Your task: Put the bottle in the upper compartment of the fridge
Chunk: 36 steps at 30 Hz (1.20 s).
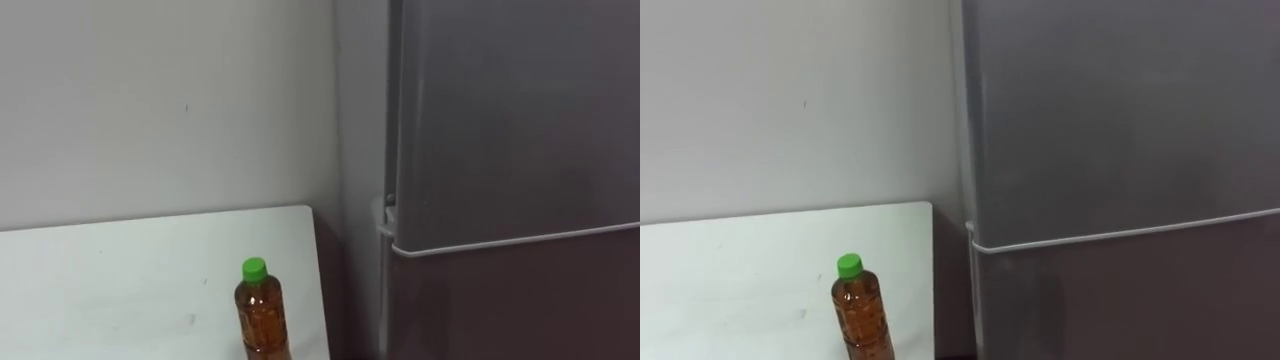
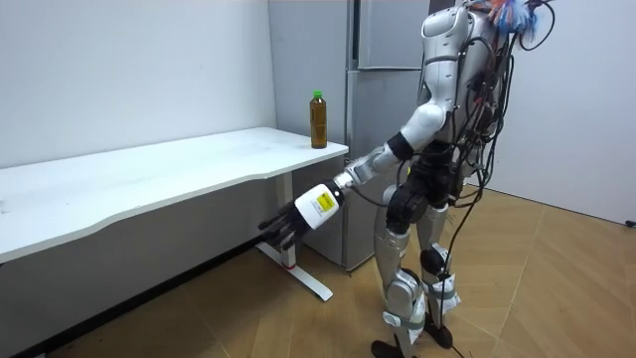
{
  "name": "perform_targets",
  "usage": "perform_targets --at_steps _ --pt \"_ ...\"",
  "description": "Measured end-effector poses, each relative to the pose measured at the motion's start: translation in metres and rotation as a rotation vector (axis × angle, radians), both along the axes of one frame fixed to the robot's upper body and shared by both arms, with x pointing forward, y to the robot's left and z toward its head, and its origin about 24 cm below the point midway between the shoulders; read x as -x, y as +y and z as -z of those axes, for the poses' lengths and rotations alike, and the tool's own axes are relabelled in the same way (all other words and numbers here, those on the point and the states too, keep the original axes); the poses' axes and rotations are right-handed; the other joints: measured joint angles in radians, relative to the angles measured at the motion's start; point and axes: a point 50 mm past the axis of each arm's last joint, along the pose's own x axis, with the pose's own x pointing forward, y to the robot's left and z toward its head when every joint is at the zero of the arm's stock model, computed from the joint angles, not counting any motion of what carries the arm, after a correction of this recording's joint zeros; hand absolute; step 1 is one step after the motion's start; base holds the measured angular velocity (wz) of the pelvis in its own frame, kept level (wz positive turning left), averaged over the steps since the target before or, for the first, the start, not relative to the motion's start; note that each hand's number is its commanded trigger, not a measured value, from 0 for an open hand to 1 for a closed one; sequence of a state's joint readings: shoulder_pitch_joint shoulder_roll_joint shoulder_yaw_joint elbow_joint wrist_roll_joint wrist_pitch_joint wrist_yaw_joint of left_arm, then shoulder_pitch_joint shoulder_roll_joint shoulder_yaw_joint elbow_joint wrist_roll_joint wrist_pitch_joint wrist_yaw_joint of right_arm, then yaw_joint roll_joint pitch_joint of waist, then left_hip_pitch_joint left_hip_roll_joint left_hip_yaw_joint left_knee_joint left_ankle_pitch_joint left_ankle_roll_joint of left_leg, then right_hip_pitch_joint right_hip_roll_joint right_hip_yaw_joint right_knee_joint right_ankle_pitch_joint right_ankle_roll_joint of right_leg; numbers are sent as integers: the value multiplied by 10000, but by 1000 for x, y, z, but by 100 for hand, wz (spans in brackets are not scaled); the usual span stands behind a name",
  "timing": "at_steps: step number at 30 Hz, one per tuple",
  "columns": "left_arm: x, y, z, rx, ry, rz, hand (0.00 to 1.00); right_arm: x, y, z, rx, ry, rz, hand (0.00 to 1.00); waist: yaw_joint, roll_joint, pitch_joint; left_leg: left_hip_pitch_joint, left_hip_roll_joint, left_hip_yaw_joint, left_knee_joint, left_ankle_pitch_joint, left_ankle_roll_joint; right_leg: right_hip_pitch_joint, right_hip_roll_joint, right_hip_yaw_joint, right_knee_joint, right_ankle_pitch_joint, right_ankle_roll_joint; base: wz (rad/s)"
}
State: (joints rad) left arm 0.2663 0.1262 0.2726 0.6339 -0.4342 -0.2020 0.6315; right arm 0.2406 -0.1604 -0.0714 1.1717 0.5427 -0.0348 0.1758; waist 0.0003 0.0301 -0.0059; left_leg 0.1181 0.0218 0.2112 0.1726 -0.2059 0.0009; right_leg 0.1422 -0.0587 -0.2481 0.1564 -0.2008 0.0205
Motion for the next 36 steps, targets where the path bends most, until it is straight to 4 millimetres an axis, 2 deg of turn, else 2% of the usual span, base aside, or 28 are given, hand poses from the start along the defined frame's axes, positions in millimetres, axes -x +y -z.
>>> perform_targets --at_steps 6,10,18,27,32,36 --pt "-17 5 -24 -1057 -1118 -747 0 -1 1 0 111 -37 -63 0 62 -153 5 -1 1 3 -2 -4 -3 -13 -2 -2 4 0 0 0" --pt "-26 6 -37 -1387 -1777 -913 0 1 1 0 171 42 -50 0 71 -134 -8 -15 1 -7 -1 -6 -5 -7 1 -5 -6 1 -1 0" --pt "-59 11 -94 -2582 -4659 -571 0 -5 1 -2 502 -247 -655 0 81 -111 3 -6 0 -14 -6 -7 -6 -8 3 11 -12 1 -1 0" --pt "-72 16 -152 -3939 -7191 -834 0 -4 4 -1 693 -167 -628 0 87 -136 25 -35 -20 -188 43 -10 -6 1 3 -22 -13 -1 -1 1" --pt "-76 13 -164 -4098 -7764 -710 0 -5 4 -1 703 -209 -656 0 57 -125 30 -90 -26 -220 84 -29 9 -5 -8 -57 -23 -8 8 1" --pt "-88 8 -172 -3989 -8339 -243 0 -9 5 -1 628 -310 -773 0 -30 -138 33 -221 -27 -324 169 -30 13 -46 -6 -149 -28 -3 3 8"
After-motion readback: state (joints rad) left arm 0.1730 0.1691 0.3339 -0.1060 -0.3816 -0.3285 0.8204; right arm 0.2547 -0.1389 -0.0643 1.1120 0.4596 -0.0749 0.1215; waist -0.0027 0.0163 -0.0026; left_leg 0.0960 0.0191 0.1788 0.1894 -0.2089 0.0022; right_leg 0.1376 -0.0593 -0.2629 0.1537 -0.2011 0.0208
